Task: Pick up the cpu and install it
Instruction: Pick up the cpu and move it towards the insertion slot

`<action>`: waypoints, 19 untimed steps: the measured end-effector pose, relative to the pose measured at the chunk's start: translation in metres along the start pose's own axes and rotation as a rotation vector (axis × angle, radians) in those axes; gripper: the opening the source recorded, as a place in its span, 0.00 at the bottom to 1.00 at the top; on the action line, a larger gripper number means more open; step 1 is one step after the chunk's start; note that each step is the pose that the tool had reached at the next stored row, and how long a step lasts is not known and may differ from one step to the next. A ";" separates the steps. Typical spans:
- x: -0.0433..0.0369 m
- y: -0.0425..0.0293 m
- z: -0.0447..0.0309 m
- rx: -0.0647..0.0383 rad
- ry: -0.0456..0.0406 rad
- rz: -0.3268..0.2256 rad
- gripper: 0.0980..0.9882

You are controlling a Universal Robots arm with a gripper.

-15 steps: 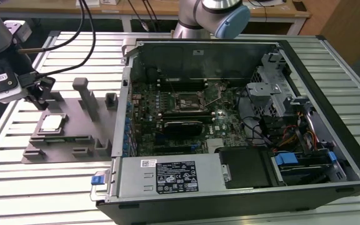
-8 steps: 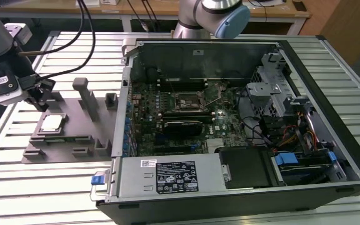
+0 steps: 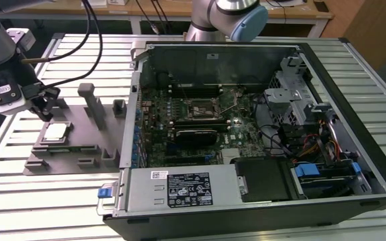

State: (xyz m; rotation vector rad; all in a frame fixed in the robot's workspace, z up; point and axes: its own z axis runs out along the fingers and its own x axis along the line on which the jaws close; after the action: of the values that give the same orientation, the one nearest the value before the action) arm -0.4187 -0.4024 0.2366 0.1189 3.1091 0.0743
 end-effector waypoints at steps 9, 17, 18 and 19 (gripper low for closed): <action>0.0007 -0.0014 0.0110 0.000 0.0000 0.000 0.01; 0.0027 -0.0020 0.0212 0.000 0.0001 0.000 0.01; 0.0027 -0.0020 0.0212 0.000 0.0003 0.000 0.01; 0.0028 -0.0020 0.0217 0.000 0.0000 0.000 0.01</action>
State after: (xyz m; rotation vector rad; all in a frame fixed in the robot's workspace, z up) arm -0.4209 -0.4032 0.2147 0.1189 3.1091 0.0742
